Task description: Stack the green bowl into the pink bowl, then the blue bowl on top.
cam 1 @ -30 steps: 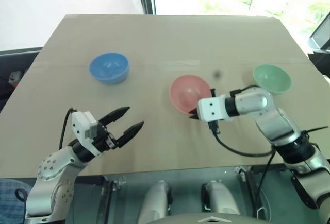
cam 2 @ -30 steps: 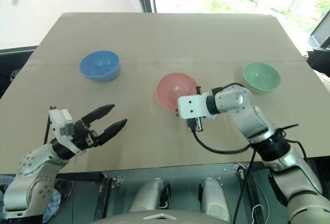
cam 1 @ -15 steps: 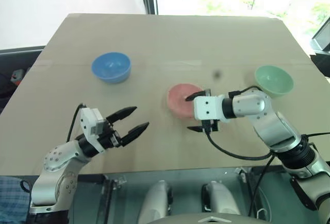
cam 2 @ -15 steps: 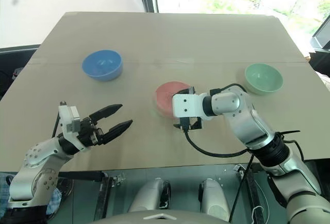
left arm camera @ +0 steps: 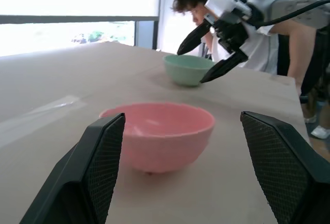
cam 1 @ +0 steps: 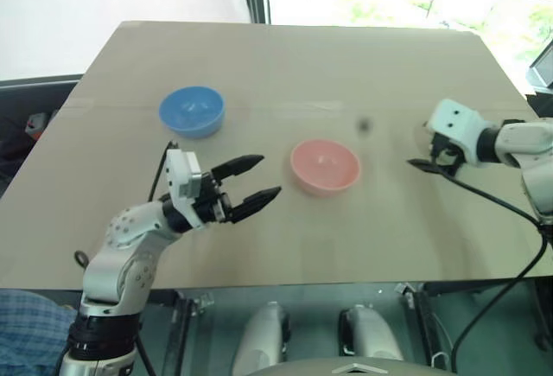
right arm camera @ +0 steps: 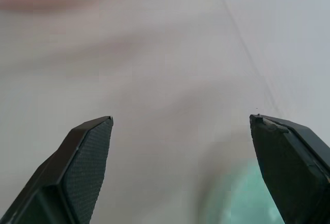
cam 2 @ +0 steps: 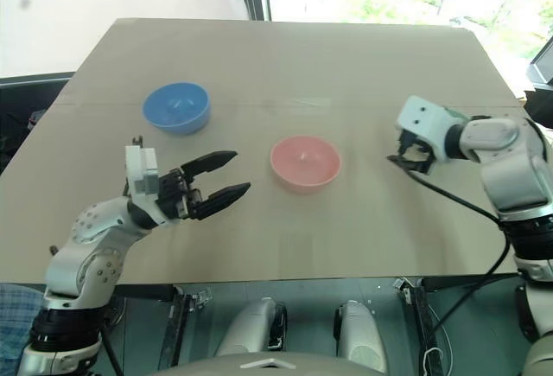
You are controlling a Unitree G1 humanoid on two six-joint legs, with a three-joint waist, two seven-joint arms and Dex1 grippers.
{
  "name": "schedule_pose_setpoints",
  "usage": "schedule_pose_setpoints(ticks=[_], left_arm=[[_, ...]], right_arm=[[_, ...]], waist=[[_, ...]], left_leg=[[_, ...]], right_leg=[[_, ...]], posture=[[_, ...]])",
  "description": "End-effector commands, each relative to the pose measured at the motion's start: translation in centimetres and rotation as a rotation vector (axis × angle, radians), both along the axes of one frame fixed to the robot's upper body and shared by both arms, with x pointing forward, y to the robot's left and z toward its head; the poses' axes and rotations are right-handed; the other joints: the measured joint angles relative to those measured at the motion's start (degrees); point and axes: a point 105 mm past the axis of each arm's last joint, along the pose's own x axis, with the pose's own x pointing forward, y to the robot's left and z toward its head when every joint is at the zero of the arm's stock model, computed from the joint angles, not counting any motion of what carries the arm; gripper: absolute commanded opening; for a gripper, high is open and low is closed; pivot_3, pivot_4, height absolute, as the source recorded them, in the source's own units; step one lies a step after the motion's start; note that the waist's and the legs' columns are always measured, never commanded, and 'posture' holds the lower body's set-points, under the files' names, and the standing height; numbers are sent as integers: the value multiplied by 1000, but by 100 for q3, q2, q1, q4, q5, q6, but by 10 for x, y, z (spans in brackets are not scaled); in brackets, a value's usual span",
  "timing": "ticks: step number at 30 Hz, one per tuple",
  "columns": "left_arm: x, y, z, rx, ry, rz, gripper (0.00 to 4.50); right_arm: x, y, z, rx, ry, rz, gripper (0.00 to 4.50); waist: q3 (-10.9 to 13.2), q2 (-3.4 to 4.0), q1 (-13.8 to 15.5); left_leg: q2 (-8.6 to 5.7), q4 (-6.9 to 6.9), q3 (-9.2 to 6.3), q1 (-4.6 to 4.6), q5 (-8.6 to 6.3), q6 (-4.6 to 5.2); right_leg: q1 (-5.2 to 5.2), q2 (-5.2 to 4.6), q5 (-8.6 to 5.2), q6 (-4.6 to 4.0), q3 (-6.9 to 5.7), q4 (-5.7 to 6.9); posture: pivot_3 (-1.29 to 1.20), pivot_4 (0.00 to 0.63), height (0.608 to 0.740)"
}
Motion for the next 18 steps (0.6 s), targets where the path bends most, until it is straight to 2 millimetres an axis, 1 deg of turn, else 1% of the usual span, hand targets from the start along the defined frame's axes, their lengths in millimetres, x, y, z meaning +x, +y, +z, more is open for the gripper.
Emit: schedule_pose_setpoints(ticks=[1, 2, 4, 6, 9, 12, 13, 15, 16, 17, 18], left_arm=[[-5, -11, 14, -10, -47, -58, 3786], [-4, -12, 15, -11, -48, -59, 3786], [-4, -14, 16, -7, -53, -73, 3786], [-3, -15, 16, -3, -58, -81, 3786], [-2, -16, 17, -2, -60, -83, 3786], [-1, -14, 17, -9, -56, -72, 3786], [0, -12, 17, -18, -52, -62, 3786], [0, -10, 16, -18, -50, -54, 3786], [0, -9, 16, -19, -50, -49, 3786], [0, -8, 16, -18, -50, -47, 3786], [0, -8, 16, -15, -51, -47, 3786]], right_arm=[[11, -39, 6, -23, -61, -142, 4447], [13, -44, 4, -26, -60, -159, 4447], [18, -63, -6, -41, -43, -221, 4447], [21, -75, -22, -41, -6, -262, 4447], [25, -77, -34, -39, 20, -264, 4447], [30, -75, -42, -41, 24, -256, 4447], [31, -74, -42, -39, 23, -252, 3919], [31, -69, -44, -28, 35, -233, 3300], [31, -68, -45, -27, 38, -229, 2773], [31, -68, -46, -31, 39, -226, 2439], [31, -68, -47, -35, 40, -225, 1942]], waist=[[1, 2, -8], [1, 2, -9], [2, 4, -10], [2, 3, -9], [2, 3, -9], [2, 4, -21], [2, 3, -30], [2, 3, -52], [2, 4, -54], [2, 4, -57], [2, 4, -59]], left_leg=[[0, -1, 2, 0, 0, 0], [0, -2, 2, 1, 0, 0], [1, -2, 3, 1, 0, 0], [0, -1, 4, 1, 1, 0], [0, 1, 5, 1, 1, 0], [3, 0, 4, 1, 1, -1], [4, 0, 5, 2, 1, -1], [4, 3, 5, 2, 1, -1], [4, 3, 4, 2, 1, -1], [4, 3, 3, 2, 1, -1], [4, 3, 2, 2, 2, -2]], right_leg=[[0, 0, 0, 0, 2, 0], [-1, 1, 0, 0, 3, 0], [-1, 2, 0, 0, 4, 0], [0, 1, 0, 1, 6, -1], [0, 2, 0, 2, 7, -1], [0, 4, 0, 2, 7, -2], [0, 4, 0, 2, 8, 0], [2, 3, 1, 2, 8, -1], [2, 3, 1, 2, 8, 0], [2, 3, 1, 2, 7, 0], [2, 3, 0, 2, 7, 1]], posture=[[0, 150, 740], [0, 150, 740], [0, 150, 740], [0, 150, 740], [0, 150, 740], [0, 150, 740], [0, 150, 740], [0, 150, 740], [0, 150, 740], [0, 150, 740], [0, 150, 740]])
